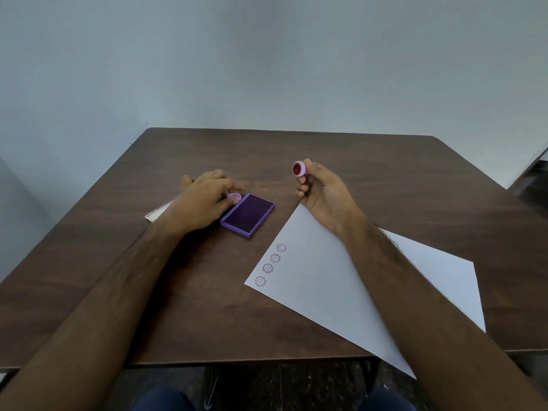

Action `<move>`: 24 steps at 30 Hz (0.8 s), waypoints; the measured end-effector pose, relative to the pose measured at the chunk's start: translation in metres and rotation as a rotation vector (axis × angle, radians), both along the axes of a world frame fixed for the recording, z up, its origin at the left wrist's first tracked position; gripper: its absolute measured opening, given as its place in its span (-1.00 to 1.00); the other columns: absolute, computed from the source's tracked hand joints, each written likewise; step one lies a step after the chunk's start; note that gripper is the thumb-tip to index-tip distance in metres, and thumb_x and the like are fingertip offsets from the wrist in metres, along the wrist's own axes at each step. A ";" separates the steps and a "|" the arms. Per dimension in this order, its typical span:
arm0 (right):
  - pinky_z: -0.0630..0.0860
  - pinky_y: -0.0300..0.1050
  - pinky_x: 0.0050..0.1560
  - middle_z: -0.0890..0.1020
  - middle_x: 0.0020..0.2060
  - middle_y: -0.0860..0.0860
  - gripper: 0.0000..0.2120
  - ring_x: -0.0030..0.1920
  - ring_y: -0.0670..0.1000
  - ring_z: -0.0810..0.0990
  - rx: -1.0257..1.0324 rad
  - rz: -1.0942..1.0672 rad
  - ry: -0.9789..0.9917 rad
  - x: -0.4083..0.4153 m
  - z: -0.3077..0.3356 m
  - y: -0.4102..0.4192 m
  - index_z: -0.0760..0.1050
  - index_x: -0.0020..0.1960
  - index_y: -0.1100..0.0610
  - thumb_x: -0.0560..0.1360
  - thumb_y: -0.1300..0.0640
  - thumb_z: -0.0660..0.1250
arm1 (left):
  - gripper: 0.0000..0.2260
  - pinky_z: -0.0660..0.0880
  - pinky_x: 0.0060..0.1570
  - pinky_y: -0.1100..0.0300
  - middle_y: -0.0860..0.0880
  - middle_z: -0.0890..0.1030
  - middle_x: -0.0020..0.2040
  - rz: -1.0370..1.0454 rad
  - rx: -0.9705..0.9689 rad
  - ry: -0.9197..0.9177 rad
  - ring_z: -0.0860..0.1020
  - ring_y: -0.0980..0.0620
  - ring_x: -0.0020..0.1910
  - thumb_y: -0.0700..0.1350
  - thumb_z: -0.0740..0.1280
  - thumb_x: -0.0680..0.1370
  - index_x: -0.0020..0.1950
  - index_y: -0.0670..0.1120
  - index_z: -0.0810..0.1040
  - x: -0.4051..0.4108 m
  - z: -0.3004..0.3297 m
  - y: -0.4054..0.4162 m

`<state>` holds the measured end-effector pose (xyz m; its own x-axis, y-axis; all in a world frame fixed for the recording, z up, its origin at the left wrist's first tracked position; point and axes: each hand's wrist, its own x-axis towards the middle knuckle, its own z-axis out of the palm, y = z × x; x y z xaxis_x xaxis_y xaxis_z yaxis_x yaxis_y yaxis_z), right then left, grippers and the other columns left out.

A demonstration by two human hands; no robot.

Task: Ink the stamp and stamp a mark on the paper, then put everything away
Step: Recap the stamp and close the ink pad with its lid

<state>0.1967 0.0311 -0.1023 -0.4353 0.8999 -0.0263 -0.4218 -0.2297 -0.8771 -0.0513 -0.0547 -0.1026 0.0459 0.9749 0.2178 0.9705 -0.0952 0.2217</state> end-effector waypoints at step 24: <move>0.52 -0.19 -0.18 0.71 -0.13 -0.01 -0.80 -0.19 -0.11 0.64 0.529 0.068 -0.361 -0.016 0.003 -0.023 0.58 0.17 0.22 0.59 0.15 0.38 | -0.59 0.59 -0.01 0.34 0.20 0.63 0.02 -0.135 0.338 -0.735 0.63 0.20 0.00 -0.09 0.53 0.46 0.24 0.14 0.50 0.043 0.014 -0.013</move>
<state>0.1811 0.0081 -0.0993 -0.5382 0.8024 0.2578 -0.0788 0.2566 -0.9633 -0.0080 -0.0675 -0.0889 -0.1107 0.8478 0.5187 0.5641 -0.3761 0.7351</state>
